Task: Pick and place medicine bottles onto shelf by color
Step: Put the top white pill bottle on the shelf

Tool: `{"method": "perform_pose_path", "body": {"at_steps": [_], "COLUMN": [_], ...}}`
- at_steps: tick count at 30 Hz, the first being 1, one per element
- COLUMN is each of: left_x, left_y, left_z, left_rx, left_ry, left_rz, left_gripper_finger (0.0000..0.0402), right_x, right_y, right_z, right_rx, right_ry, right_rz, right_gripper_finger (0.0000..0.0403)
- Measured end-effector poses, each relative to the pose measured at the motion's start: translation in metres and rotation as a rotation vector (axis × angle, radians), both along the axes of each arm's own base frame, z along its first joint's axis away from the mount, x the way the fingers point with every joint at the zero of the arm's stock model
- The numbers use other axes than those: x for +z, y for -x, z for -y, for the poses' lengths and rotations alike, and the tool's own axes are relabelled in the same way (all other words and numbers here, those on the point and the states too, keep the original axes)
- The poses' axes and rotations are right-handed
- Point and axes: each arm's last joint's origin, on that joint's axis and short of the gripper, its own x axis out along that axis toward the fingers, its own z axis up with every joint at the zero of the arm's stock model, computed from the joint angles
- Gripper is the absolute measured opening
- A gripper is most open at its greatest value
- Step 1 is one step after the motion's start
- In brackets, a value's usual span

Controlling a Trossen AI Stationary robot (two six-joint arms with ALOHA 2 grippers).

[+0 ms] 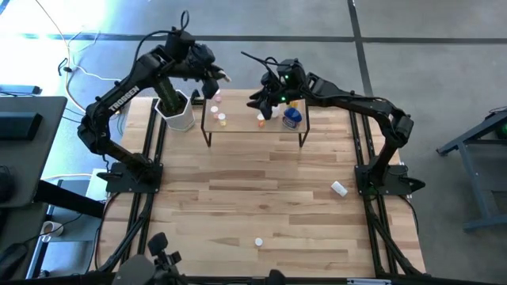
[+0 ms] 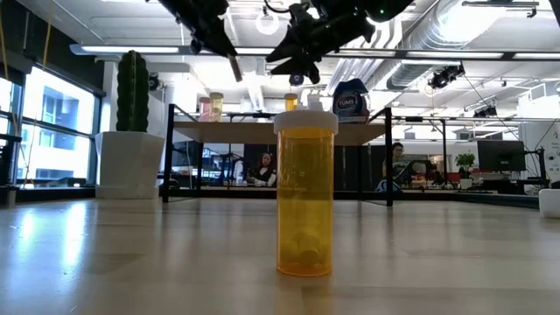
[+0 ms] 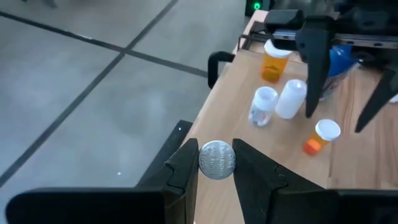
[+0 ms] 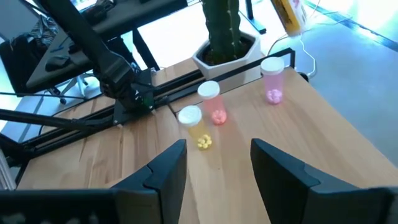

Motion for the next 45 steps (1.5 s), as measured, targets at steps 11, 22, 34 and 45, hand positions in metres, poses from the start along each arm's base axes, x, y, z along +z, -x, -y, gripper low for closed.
{"method": "perform_pose_path", "body": {"at_steps": [11,22,34,45], "left_x": [-0.009,-0.043,-0.070,-0.081], "left_y": [-0.008,-0.047,-0.060,-0.061], "left_z": [0.000,0.001,-0.009,-0.013], "left_rx": [-0.050,-0.150,-0.148,-0.132], "left_ry": [0.030,0.141,0.223,0.262], "left_rz": [-0.057,-0.144,-0.223,-0.274], "left_gripper_finger": [0.0074,0.0074,0.0074,0.0074], "right_x": [0.001,0.002,0.002,0.003], "right_y": [0.002,0.001,0.001,0.001], "right_z": [0.005,0.005,0.005,0.005], "right_rx": [-0.016,-0.016,-0.016,-0.016], "right_ry": [0.006,0.016,0.016,0.016], "right_rz": [0.008,0.024,0.024,0.024], "right_gripper_finger": [0.0169,0.0169,0.0169,0.0169]}}
